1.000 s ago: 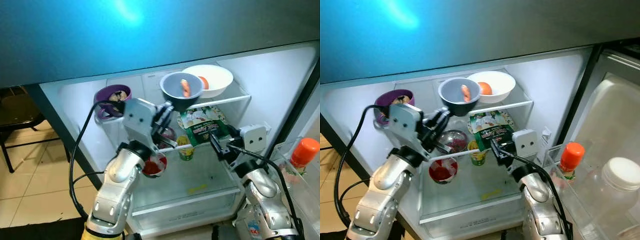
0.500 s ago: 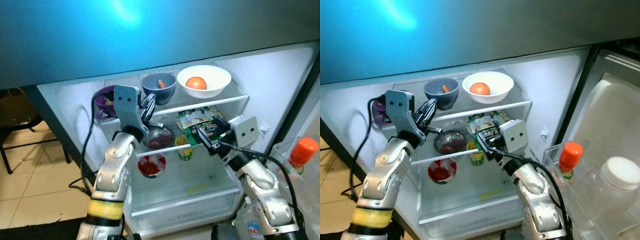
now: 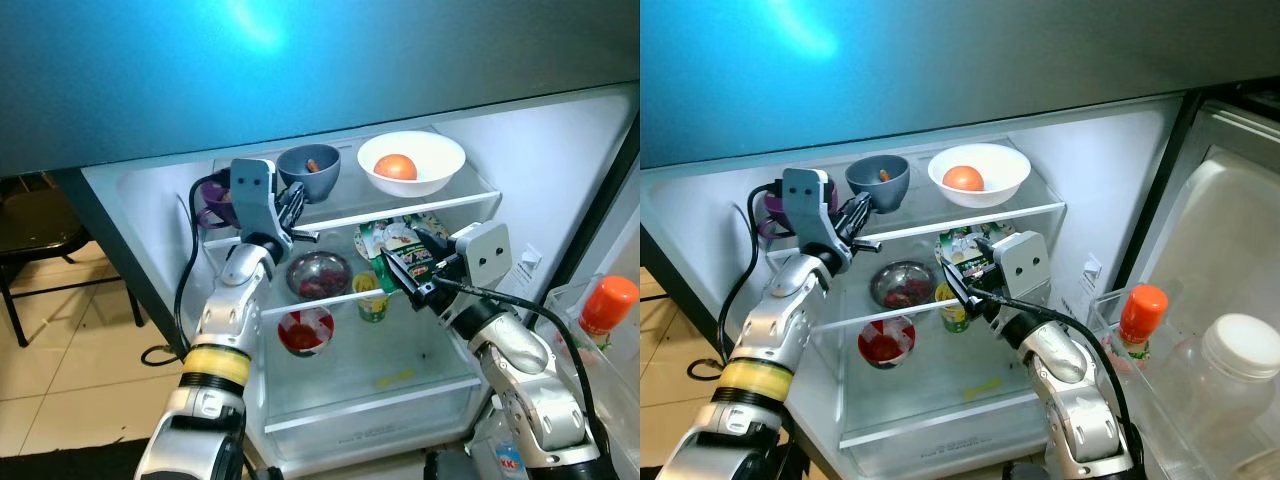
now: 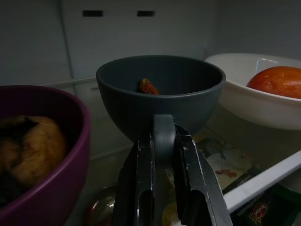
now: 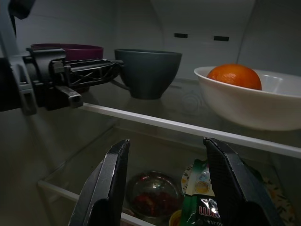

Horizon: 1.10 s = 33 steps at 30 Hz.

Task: Restocking fridge

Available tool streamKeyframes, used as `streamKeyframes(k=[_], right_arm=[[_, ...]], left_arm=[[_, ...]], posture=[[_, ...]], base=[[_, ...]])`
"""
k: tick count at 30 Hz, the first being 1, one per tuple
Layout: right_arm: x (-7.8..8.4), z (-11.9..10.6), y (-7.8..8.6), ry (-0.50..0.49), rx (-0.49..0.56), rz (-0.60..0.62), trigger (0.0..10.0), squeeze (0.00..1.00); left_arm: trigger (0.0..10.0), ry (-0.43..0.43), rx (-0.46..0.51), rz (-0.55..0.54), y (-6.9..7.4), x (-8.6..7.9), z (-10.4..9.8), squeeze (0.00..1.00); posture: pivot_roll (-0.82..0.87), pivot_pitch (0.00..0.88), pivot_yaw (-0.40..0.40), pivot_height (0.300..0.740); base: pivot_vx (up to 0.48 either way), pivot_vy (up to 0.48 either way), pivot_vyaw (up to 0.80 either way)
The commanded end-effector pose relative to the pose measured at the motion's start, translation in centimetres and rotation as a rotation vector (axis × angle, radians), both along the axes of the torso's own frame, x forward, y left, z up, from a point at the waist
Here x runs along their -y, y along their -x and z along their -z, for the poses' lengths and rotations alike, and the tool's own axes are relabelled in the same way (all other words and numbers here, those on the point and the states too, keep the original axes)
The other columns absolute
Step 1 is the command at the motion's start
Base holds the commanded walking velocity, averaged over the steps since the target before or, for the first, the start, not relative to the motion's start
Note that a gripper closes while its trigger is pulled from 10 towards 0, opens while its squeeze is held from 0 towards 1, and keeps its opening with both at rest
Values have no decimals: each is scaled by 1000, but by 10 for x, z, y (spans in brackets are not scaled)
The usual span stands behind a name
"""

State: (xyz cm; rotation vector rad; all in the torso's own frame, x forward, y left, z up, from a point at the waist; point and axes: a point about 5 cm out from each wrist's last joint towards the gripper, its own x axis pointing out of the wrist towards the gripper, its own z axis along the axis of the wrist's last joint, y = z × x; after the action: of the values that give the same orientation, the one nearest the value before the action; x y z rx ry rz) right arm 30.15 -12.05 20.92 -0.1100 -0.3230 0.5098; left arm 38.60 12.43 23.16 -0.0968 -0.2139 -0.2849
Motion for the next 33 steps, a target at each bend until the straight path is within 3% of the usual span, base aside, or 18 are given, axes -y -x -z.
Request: streamKeyframes(k=[1,7,8,9,10,11,12,21,25,26,27,33], right_arm=[[-6,-4,2,-11,8,-25,10000,0],[-8,-4,2,-10,2,-32,10000,0],[-8,-4,2,-10,1,-33,10000,0],[-8,-4,2,-10,-1,-32,10000,0],[-8,-4,2,-10,-1,-32,10000,0],[-8,-4,2,-10,-2,-32,10000,0],[-8,-4,2,-9,-2,-31,10000,0],[-9,-4,2,-10,-3,-32,10000,0],[-9,-4,2,-12,-4,-33,10000,0],[-9,-4,1,-13,-5,-32,10000,0],[-9,-4,1,-14,-5,-32,10000,0],[-9,-2,2,-16,-12,-30,10000,0]], left_arm=[[10000,-11,-62,-13,-4,-6,13,0],[10000,-3,-48,31,-9,6,10,8],[10000,-3,-46,44,-10,9,10,180],[10000,-4,-43,51,-10,11,10,424],[10000,-4,-43,51,-10,11,10,424],[10000,-4,-42,59,-11,13,11,671],[10000,-7,-38,63,-11,14,11,1000],[10000,-9,5,73,-10,13,9,1000],[10000,-7,54,73,-3,11,6,1000],[10000,-15,71,84,2,11,7,169],[10000,-19,84,97,6,11,7,0],[10000,-61,136,129,28,11,10,0]], posture=[[-106,87,86,581],[-112,81,85,581],[-112,81,85,581],[-112,81,85,581],[-112,81,85,581],[-112,81,85,581],[-112,81,85,581],[-114,73,83,581],[-105,75,83,581],[-105,75,83,581],[-101,79,83,581],[-93,83,83,581]], base=[[0,0,0],[0,0,0],[0,0,0],[0,0,0],[0,0,0],[0,0,0],[0,0,0],[0,0,0],[0,0,0],[0,0,0],[0,0,0],[0,0,0]])
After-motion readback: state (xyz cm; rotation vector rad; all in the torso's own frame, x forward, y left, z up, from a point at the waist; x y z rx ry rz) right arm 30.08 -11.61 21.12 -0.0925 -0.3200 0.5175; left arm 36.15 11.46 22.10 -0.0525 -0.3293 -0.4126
